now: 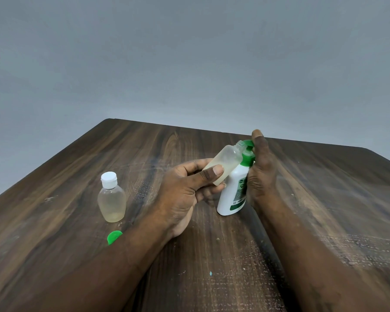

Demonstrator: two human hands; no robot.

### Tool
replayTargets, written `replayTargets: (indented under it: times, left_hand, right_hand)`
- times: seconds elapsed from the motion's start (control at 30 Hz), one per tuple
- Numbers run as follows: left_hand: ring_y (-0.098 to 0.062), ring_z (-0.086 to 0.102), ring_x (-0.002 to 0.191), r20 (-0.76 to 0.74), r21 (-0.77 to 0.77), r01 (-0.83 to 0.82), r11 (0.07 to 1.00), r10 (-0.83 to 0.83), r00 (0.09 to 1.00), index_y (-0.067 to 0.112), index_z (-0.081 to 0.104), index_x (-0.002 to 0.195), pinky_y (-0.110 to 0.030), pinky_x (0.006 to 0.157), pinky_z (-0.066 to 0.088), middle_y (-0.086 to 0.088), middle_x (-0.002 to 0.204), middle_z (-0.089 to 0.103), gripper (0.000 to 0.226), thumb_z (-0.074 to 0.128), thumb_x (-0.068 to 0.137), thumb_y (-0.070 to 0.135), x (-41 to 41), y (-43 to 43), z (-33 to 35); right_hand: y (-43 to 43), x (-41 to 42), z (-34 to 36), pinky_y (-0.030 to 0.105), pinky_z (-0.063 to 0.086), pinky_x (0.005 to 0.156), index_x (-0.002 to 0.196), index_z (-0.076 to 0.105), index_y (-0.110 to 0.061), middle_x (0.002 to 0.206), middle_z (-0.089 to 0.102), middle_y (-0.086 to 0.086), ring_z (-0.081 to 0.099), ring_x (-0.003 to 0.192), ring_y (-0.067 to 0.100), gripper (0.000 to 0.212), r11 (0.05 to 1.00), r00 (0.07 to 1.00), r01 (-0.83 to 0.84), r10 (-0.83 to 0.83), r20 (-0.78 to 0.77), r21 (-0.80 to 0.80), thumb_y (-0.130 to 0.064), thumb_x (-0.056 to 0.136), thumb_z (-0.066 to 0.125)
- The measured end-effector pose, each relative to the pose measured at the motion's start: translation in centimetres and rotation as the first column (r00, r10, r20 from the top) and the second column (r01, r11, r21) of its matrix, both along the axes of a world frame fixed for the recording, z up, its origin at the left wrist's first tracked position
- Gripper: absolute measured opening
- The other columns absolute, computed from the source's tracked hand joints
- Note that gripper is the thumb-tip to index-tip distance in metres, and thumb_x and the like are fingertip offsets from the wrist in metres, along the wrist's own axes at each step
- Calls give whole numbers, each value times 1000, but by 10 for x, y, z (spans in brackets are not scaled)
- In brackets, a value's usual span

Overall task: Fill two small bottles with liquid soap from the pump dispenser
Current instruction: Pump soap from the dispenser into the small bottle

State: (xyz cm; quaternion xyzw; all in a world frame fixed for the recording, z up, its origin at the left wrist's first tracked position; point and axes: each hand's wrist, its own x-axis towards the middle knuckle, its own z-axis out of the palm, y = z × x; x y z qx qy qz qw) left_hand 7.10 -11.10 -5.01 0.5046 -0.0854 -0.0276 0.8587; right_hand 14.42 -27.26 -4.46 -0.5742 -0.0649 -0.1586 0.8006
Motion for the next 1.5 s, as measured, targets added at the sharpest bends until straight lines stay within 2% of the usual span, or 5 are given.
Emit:
replayTargets:
  times: [0.6,0.83,1.17,1.3,1.5]
  left_hand:
    - [-22,75,85,-3,-18,11,1000,-11,1000,3,71,119,-30,79,62,-17,108,78,48,80,77,24,1,-2,-1]
    - [-23,75,82,-14,-7,-7,1000,7,1000,3,74,113,-28,74,64,-18,105,78,41,78,77,21,0,0,-2]
    - [-27,74,92,0,-15,12,1000,-12,1000,3,72,117,-33,86,62,-19,109,77,44,79,79,24,1,-2,-2]
    - [-27,74,92,-6,-26,-3,1000,3,1000,8,78,109,-40,89,61,-21,107,77,39,81,76,29,0,-2,-2]
    - [-25,74,89,1,-31,7,999,-7,1000,12,81,103,-35,84,63,-22,106,77,31,81,77,29,0,-1,-1]
  right_hand:
    - [2,-6,5,47,43,79,62,71,-25,68,66,0,60,66,24,49,1000,1000,20,-20,4,-22,-66,87,65]
    - [4,-7,6,40,42,68,53,69,-26,59,62,-5,56,56,19,45,997,997,66,-65,34,-37,-50,90,60]
    - [-4,-2,0,50,42,80,72,70,-23,75,67,5,60,75,29,53,998,998,-62,62,-22,-24,-75,82,69]
    - [-7,-5,6,43,50,77,80,76,-19,83,73,9,66,78,30,44,993,997,38,-30,68,-109,-60,92,65]
    - [-17,-13,26,22,54,73,114,75,-4,106,79,10,72,86,11,22,964,961,164,-108,254,-209,-10,105,56]
